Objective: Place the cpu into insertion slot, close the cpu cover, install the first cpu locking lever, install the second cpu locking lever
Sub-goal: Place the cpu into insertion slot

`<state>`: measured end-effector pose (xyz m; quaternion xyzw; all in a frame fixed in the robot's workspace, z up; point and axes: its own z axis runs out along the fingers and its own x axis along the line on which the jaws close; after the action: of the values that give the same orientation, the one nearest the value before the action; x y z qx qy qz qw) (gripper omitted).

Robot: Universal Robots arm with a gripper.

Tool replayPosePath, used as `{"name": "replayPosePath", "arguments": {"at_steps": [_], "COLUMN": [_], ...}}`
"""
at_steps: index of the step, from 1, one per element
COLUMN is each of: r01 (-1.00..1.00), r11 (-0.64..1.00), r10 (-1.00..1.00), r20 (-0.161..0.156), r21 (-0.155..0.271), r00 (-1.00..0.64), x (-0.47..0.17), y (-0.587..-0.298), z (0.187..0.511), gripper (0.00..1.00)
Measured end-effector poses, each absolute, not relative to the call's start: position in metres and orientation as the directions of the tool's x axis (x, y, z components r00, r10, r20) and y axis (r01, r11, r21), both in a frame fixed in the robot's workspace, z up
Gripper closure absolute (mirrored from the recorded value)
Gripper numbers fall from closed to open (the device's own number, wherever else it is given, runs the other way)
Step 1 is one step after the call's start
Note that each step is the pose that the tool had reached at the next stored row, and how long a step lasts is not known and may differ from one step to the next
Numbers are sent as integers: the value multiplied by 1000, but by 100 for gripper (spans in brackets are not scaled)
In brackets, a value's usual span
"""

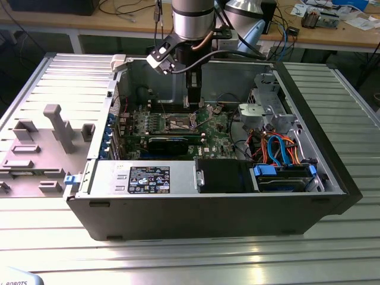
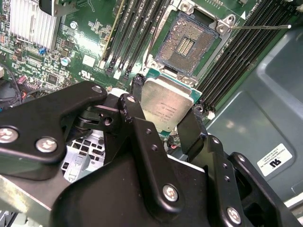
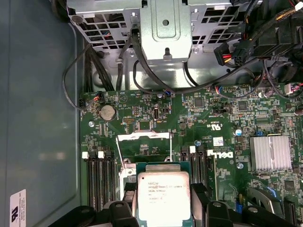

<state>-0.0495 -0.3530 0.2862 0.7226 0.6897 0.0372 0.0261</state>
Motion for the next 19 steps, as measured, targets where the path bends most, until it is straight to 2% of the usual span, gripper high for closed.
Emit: {"name": "replayPosePath", "arguments": {"at_steps": [19], "r01": [995], "r11": [-47], "r10": [999], "r20": [14], "r21": [89], "r00": [46], "x": [-52], "y": [-353], "z": [276], "gripper": [46]}}
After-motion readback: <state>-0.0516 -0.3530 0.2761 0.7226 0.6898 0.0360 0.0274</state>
